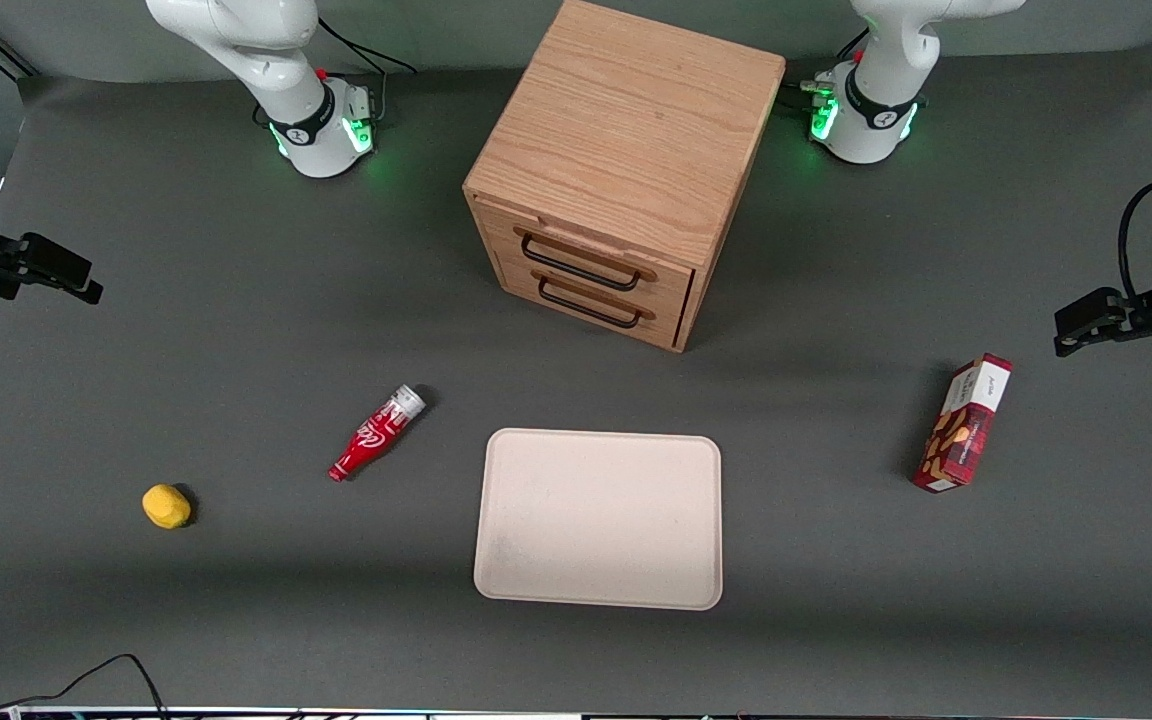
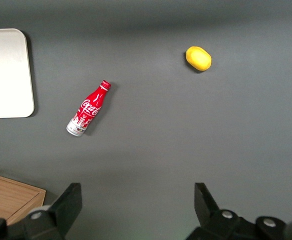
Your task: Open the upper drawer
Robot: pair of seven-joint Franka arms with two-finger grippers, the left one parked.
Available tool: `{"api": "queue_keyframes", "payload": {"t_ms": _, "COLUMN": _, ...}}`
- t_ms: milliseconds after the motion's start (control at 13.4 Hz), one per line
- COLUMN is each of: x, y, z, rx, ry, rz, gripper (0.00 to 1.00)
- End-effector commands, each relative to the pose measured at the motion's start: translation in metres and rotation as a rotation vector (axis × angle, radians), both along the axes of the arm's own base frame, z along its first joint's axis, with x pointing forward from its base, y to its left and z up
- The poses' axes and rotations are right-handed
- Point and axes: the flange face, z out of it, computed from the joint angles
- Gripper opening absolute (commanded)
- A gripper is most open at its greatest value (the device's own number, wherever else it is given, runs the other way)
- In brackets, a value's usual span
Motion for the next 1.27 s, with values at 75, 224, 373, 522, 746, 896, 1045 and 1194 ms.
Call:
{"api": "queue_keyframes", "payload": {"t_ms": 75, "x": 0.002, "y": 0.005, "z": 0.002, "rx": 0.005, "ry": 0.007, "rz": 0.0, "gripper": 1.0}}
{"api": "queue_keyframes", "payload": {"t_ms": 224, "x": 0.008, "y": 0.015, "z": -0.002, "rx": 0.018, "ry": 0.011, "rz": 0.022, "gripper": 1.0}}
{"api": "queue_keyframes", "payload": {"t_ms": 373, "x": 0.018, "y": 0.087, "z": -0.003, "rx": 0.039, "ry": 0.005, "rz": 0.16, "gripper": 1.0}}
{"api": "queue_keyframes", "payload": {"t_ms": 522, "x": 0.024, "y": 0.149, "z": -0.008, "rx": 0.076, "ry": 0.008, "rz": 0.28, "gripper": 1.0}}
{"api": "queue_keyframes", "payload": {"t_ms": 746, "x": 0.023, "y": 0.24, "z": -0.014, "rx": 0.153, "ry": 0.015, "rz": 0.474, "gripper": 1.0}}
{"api": "queue_keyframes", "payload": {"t_ms": 896, "x": 0.01, "y": 0.31, "z": -0.032, "rx": 0.112, "ry": 0.021, "rz": 0.634, "gripper": 1.0}}
{"api": "queue_keyframes", "payload": {"t_ms": 1045, "x": -0.014, "y": 0.371, "z": -0.043, "rx": 0.038, "ry": -0.023, "rz": 0.798, "gripper": 1.0}}
{"api": "queue_keyframes", "payload": {"t_ms": 1194, "x": -0.025, "y": 0.411, "z": -0.062, "rx": 0.078, "ry": -0.032, "rz": 0.888, "gripper": 1.0}}
